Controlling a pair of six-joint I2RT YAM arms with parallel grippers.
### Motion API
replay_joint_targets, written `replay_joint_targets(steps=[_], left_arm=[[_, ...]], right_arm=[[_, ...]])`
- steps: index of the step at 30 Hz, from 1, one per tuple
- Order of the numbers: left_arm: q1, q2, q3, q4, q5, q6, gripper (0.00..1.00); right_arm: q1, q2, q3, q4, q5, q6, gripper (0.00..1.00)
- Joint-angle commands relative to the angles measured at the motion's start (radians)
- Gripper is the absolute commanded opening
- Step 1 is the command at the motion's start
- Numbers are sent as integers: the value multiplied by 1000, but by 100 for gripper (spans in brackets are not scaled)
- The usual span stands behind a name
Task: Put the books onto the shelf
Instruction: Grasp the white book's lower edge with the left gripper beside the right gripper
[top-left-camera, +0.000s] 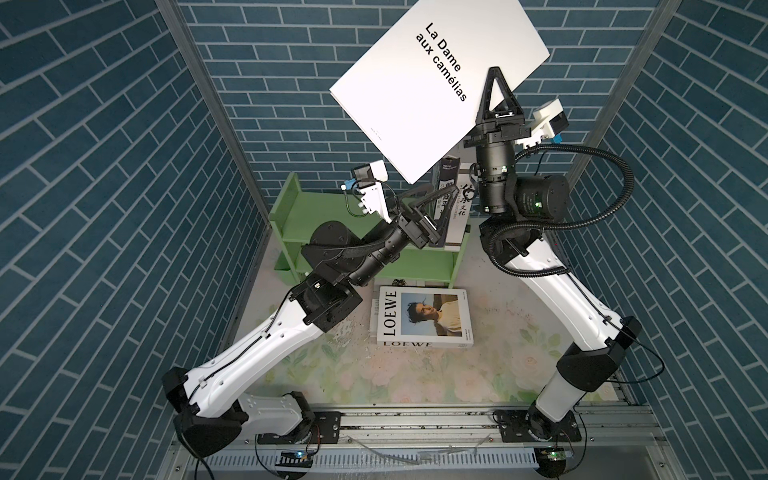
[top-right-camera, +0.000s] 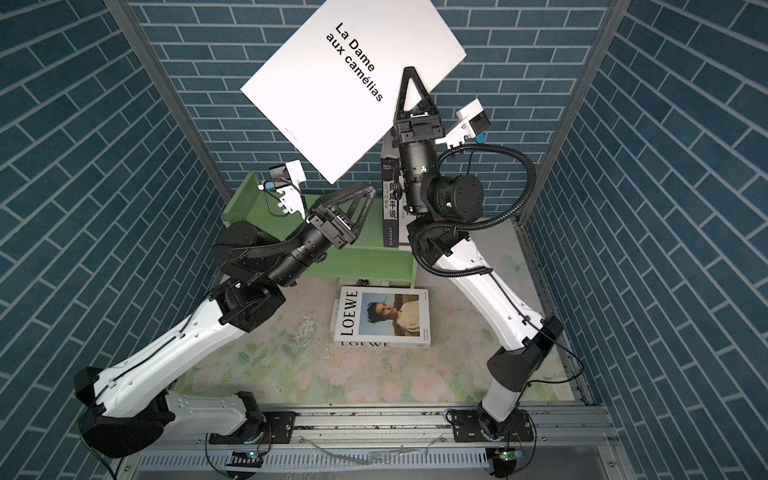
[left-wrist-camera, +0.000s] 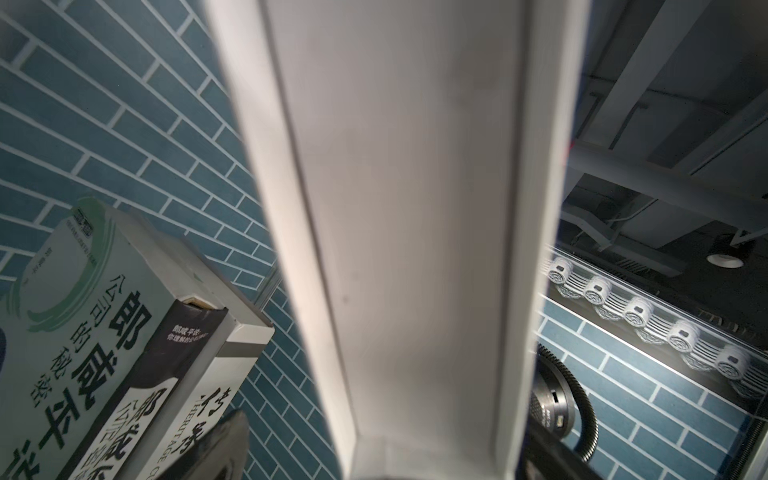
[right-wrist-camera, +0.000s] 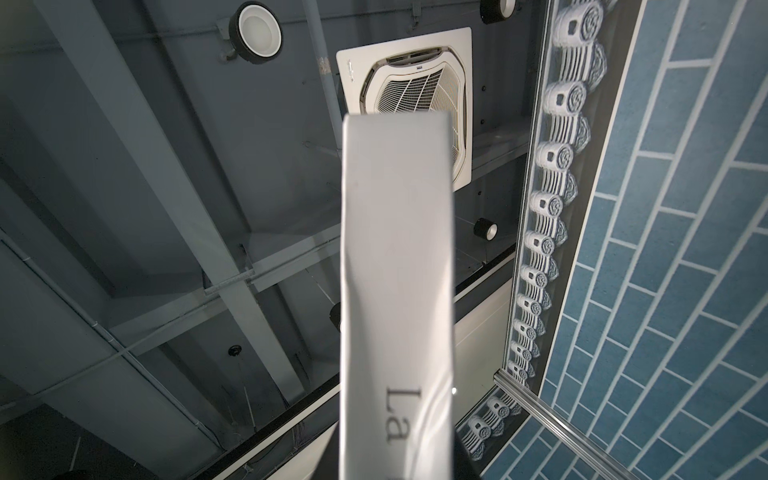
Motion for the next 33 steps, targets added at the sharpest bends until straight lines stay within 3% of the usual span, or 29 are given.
replay_joint_targets(steps=[1,7,16,23,33], left_arm=[[-8,14,34,124,-61,40,96],[-8,48,84,184,-119,86,86],[-8,71,151,212,-164,149,56],[-8,45,153,175,-173,144,34],[-8,-115,170,-26,-223,206,27]], right_arm=[[19,-51,-29,79,20,12,25],[33,-83,-70,86,15,13,25],[36,-141,-166,80,33,15,29],[36,-170,-182,21,20,-39,45],[34,-285,-233,-240,-47,-257,69]])
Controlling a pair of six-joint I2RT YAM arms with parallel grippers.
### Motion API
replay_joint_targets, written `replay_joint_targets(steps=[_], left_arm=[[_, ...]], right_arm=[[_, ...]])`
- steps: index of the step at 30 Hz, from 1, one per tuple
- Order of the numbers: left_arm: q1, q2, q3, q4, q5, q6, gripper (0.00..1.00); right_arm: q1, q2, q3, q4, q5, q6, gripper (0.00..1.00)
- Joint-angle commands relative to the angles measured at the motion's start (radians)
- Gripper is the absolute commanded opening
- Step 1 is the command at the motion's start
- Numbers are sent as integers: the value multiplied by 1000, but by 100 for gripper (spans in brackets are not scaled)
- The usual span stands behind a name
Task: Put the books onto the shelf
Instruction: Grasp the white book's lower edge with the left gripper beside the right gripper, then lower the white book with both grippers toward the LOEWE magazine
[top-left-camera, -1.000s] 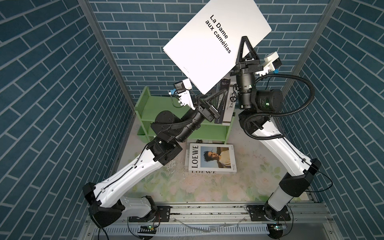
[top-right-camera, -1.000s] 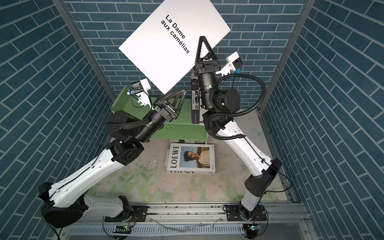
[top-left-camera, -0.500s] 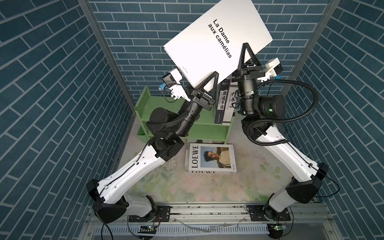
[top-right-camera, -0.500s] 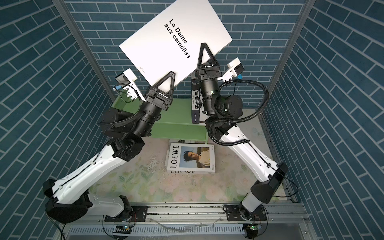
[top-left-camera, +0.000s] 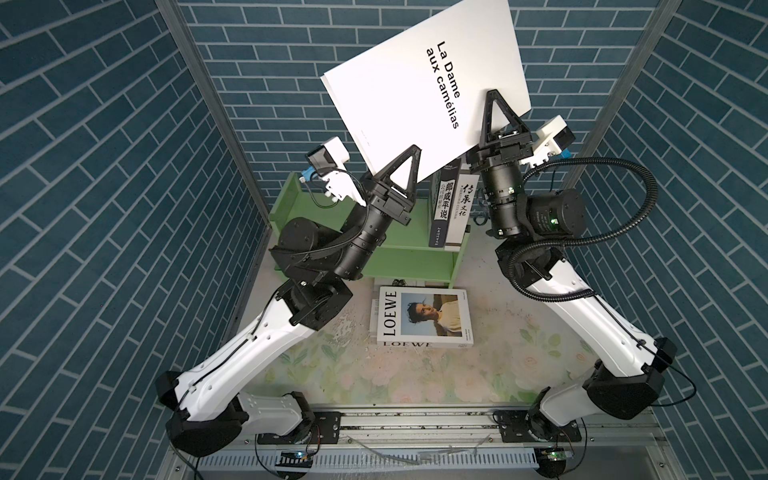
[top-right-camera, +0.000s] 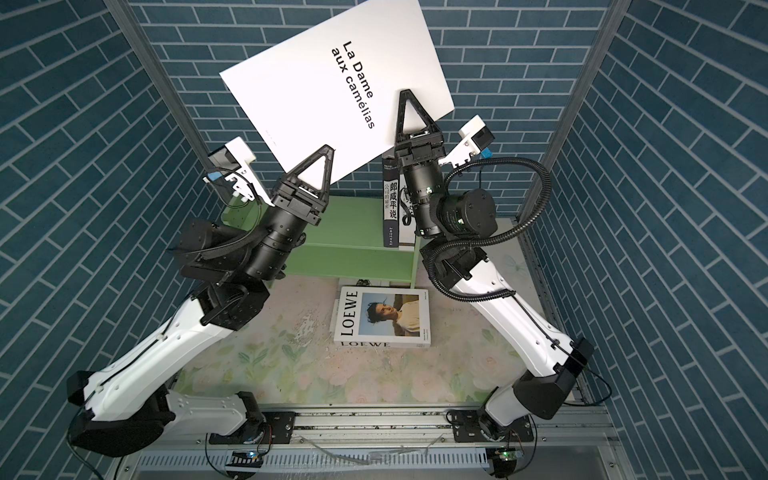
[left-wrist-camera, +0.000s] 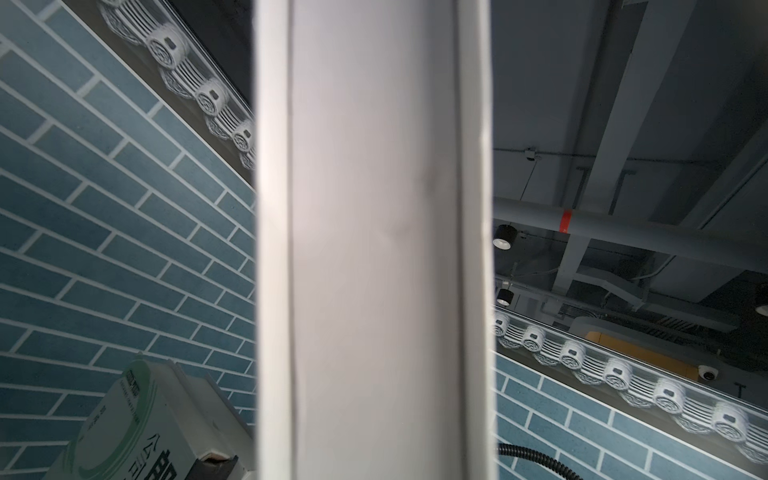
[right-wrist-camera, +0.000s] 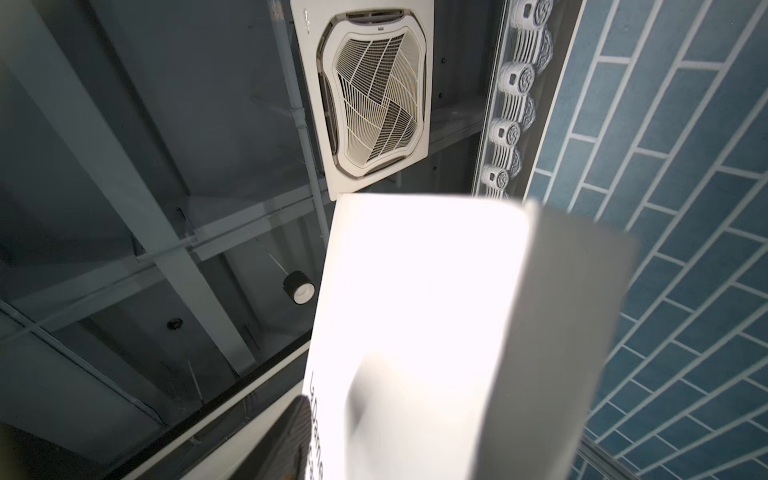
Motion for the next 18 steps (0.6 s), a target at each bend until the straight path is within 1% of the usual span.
replay_joint_targets(steps=[1,3,6,8,11,14,17,18], left_arm=[[0,-106,57,-93,-62,64,26],[1,-150,99,-204,-99,85,25],[1,-197,187,-419,-158,101,24],[1,-206,281,-615,-214,99,23],[1,-194,423,-884,-292,94,23],[1,-186,521,-1055,-353,85,23],[1,-186,602,-1206,-372,66,24],[0,-188,625,-1262,-379,49,24]], right_arm=[[2,-98,-8,-122,-59,-168,71],[2,-142,-18,-230,-75,-235,77],[2,-206,-33,-386,-112,-350,83],[3,-244,-33,-517,-130,-421,87],[2,-280,2,-693,-162,-529,88],[2,-281,57,-841,-234,-613,89],[2,-254,135,-969,-321,-662,89],[2,-243,156,-1004,-368,-672,89]])
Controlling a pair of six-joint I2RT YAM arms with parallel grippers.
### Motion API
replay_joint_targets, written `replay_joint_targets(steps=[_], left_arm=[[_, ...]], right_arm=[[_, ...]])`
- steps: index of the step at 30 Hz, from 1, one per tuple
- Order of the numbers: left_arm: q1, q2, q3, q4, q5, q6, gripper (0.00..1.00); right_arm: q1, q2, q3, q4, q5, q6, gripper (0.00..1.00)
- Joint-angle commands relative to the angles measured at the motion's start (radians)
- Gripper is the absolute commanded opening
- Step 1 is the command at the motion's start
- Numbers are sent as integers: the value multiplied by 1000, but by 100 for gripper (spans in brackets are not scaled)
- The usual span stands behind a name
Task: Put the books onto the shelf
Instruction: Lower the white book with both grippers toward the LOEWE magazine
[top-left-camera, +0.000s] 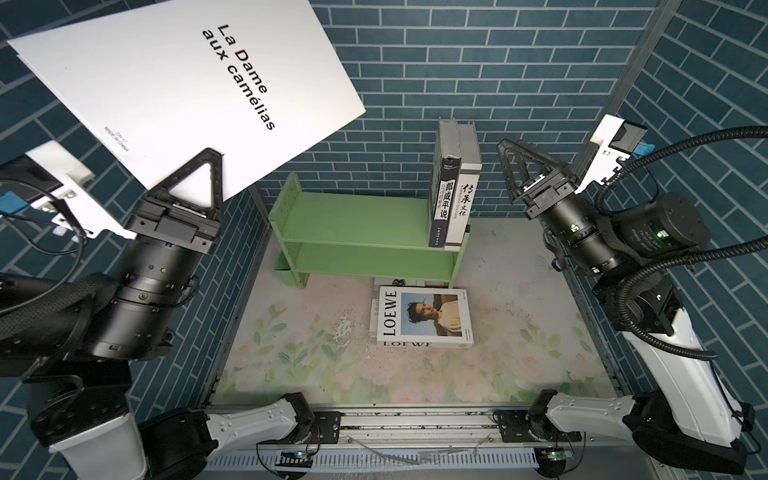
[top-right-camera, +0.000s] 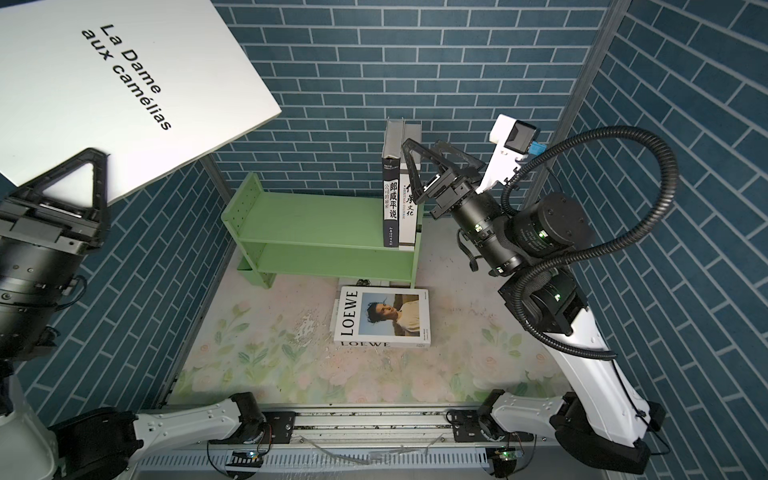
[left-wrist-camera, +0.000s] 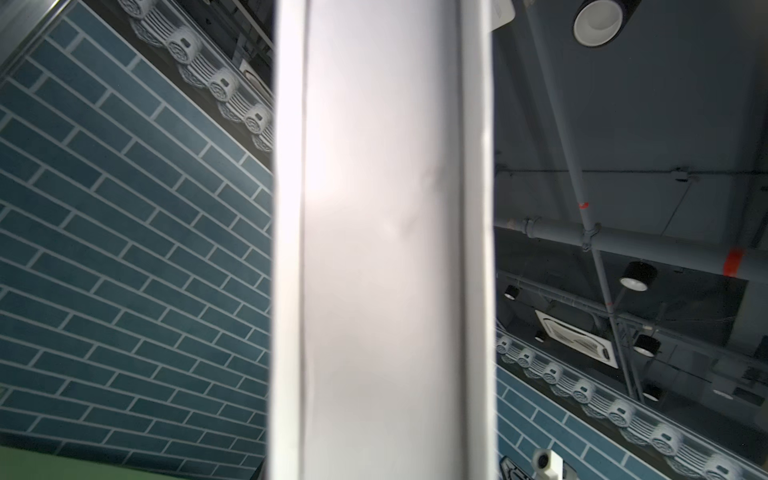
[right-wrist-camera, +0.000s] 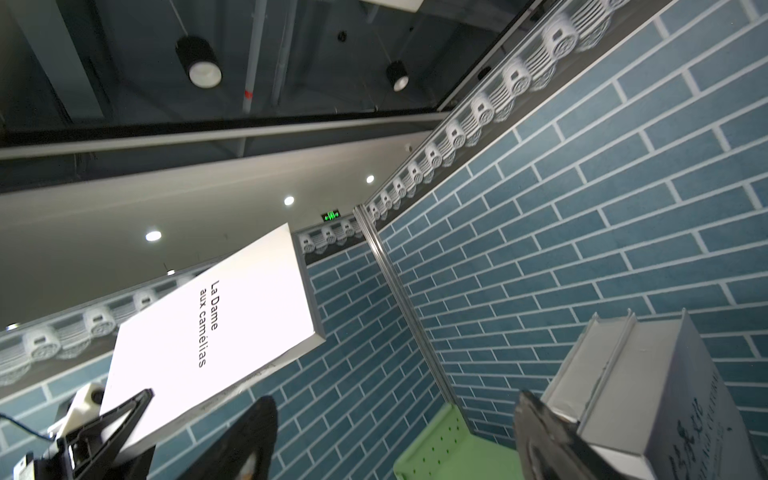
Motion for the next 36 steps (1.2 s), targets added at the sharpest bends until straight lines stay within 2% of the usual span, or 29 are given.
replay_joint_targets(steps=[1,6,11,15,22,29,36], left_arm=[[0,18,53,-315,-46,-36,24],[0,-88,-58,-425,-54,-160,23],[0,-193,-239,-457,-41,-275,23],[0,-212,-303,-505,-3,-339,23],[0,-151,-338,-565,159,-377,23],[0,-136,-425,-490,353,-363,23],[1,-154,-502,-450,432,-411,23]], right_arm=[[3,40,70,-239,-173,-128,89],[3,106,123,-371,-349,-119,90],[3,61,-109,-281,-396,-7,91],[3,21,-259,-218,-434,90,91],[3,-71,-474,-168,-471,228,92],[-5,-207,-766,36,-510,489,91],[-5,-302,-974,190,-543,668,92]])
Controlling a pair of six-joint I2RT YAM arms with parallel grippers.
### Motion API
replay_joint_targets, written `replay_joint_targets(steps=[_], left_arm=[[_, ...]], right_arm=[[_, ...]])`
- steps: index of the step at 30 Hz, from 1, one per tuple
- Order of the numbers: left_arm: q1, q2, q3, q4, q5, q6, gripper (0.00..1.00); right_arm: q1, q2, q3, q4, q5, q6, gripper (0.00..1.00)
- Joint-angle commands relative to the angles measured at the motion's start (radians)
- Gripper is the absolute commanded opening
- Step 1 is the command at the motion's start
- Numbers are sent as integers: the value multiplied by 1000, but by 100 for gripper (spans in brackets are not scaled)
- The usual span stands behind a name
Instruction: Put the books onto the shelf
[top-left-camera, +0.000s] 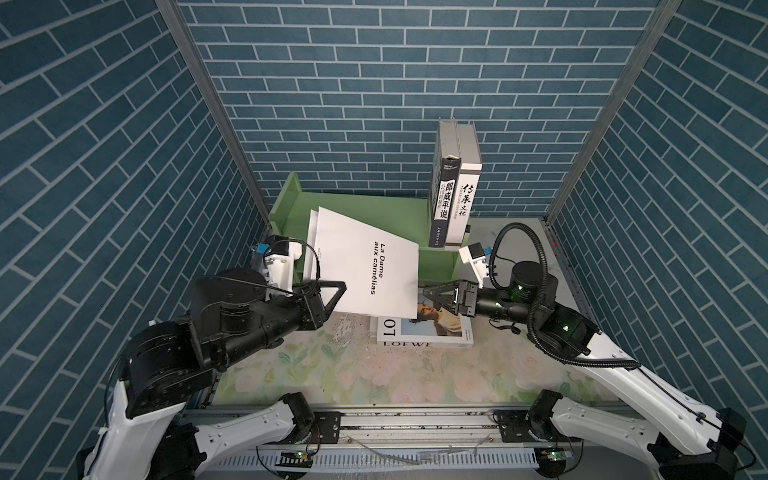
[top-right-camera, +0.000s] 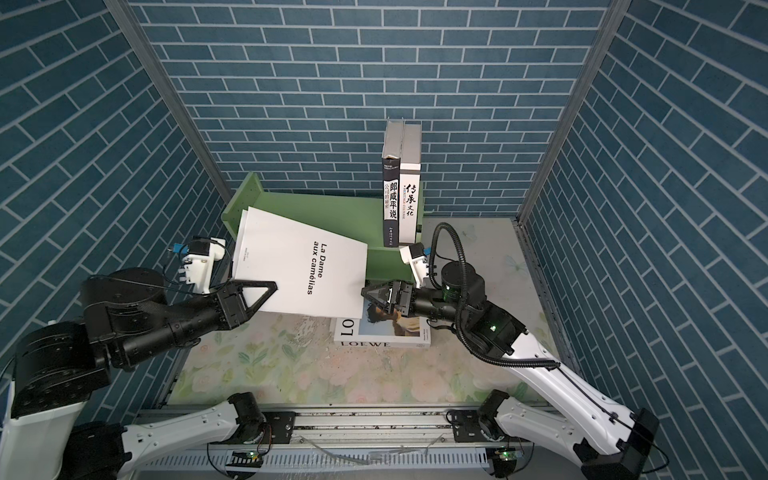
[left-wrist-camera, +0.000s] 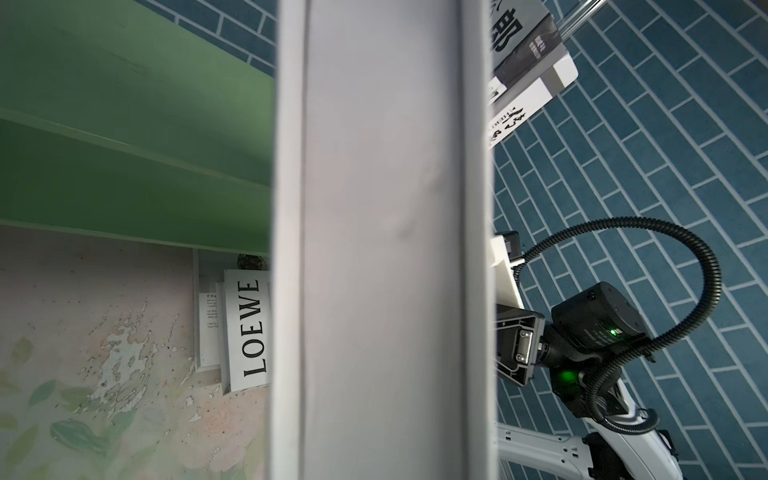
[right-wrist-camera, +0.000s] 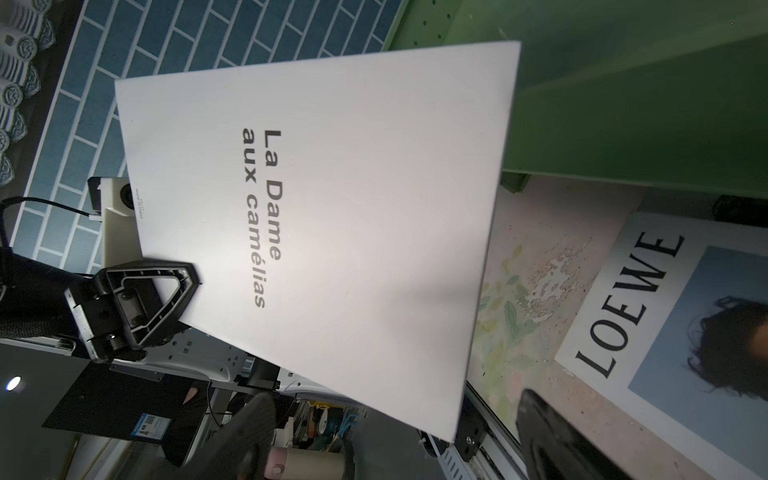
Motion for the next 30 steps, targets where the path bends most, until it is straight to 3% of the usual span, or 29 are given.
replay_joint_targets(steps=[1,8,15,25,30], left_arm=[[1,-27,-20,89,61,-27,23],[1,-44,-76,151,120,-82,23],[1,-18,-69,153,151,-89,23],[1,-9,-70,172,143,-77,24],[1,-13,-81,172,134,-76,27]], right_arm=[[-4,-39,-66,150,-33,149,92],[-3,-66,-240,412,-13,296,92],[-4,-44,-275,561,-32,363,90],[-4,9,-364,813,-26,498,71],[-4,8,-365,823,-26,503,61]])
